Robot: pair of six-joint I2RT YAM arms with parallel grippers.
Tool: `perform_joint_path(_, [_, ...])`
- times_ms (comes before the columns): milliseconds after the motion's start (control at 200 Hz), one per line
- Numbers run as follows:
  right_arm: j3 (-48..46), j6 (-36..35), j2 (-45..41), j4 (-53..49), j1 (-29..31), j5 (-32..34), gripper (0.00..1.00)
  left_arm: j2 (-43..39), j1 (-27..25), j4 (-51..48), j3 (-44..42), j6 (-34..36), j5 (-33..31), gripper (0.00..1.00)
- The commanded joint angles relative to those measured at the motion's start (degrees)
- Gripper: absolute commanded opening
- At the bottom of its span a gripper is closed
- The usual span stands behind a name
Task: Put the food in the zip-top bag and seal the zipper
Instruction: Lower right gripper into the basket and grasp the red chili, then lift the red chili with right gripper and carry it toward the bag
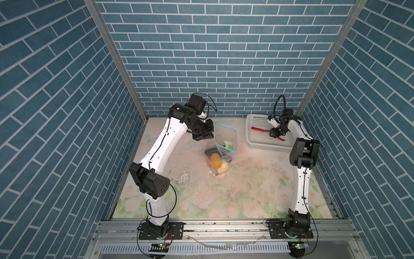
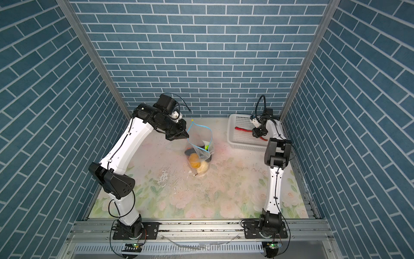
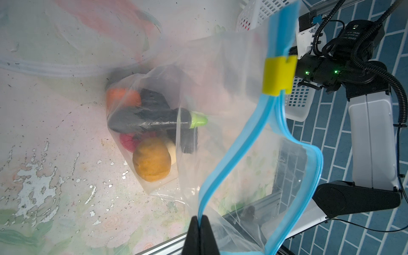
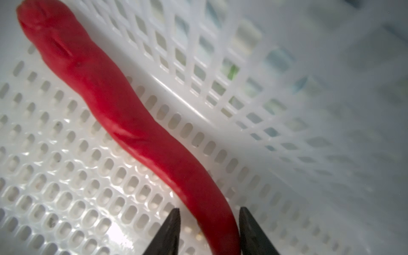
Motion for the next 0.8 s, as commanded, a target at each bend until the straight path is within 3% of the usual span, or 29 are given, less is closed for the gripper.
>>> perform_joint_path(0, [-4.76, -1.58, -4.35, -1.77, -0.21, -3.18, 0.41, -1.83, -0.24, 1.13, -1.09, -0.19, 0.11, 0.0])
perform_joint_path(210, [-12.47, -2.35, -9.18, 3.09, -0.21, -4.27, 0.32, -1.69, -0.23, 1.46, -0.94, -0.09, 0.6, 0.0])
perform_joint_path(460, [-13.25, -1.77, -10.17, 3.01, -0.21, -4.44, 0.21, -1.52, -0.21, 0.85, 0.07, 0.26, 0.53, 0.0])
perform_joint_path(795, [-14.91, -1.16, -13.1, 3.95, -0.21, -4.19, 0.16, -0.94, -0.22, 0.72, 0.62, 0.39, 0.51, 0.0])
